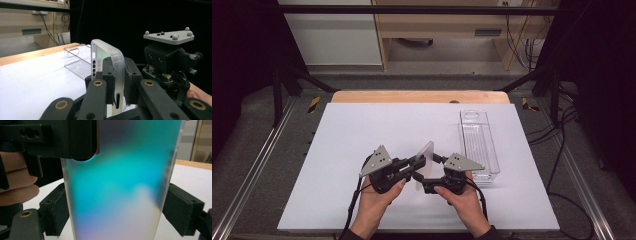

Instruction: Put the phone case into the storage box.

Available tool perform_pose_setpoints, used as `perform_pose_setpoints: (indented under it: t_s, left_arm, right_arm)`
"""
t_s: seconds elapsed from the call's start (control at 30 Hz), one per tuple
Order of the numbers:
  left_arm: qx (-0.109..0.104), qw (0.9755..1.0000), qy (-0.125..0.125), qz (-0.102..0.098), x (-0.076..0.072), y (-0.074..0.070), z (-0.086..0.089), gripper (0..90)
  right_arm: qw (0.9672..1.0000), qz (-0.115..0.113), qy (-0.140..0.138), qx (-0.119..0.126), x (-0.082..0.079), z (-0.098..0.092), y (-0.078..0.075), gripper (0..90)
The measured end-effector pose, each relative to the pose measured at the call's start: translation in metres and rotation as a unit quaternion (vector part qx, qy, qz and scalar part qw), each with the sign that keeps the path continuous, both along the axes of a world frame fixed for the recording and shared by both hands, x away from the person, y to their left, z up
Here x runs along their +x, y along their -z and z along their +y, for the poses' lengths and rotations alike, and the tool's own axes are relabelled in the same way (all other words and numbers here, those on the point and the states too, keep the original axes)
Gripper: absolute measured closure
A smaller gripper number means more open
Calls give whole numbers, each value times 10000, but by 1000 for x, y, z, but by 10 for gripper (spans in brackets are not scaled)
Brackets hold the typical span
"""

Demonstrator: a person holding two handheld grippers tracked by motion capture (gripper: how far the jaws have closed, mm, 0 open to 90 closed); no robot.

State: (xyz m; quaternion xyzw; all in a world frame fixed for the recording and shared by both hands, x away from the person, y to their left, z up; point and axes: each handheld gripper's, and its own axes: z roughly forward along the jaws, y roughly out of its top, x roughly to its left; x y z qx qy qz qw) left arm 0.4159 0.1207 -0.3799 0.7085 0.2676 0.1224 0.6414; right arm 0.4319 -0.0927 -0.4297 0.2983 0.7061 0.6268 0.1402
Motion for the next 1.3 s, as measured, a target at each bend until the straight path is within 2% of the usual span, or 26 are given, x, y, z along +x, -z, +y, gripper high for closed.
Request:
perform_pose_setpoints:
  t_s: [0.4, 0.97, 1.3]
  left_arm:
    - [-2, 10000, 6, -20, -1, 1, 1, 810]
    - [20, 10000, -15, -45, -1, 3, 0, 811]
    - [31, 10000, -33, -5, 0, 4, 1, 808]
  right_arm:
    - [10000, -3, 6, -5, -1, 1, 0, 170]
    - [9999, 19, 38, 165, 0, -1, -2, 161]
    - [9999, -73, 101, -33, -1, -1, -3, 172]
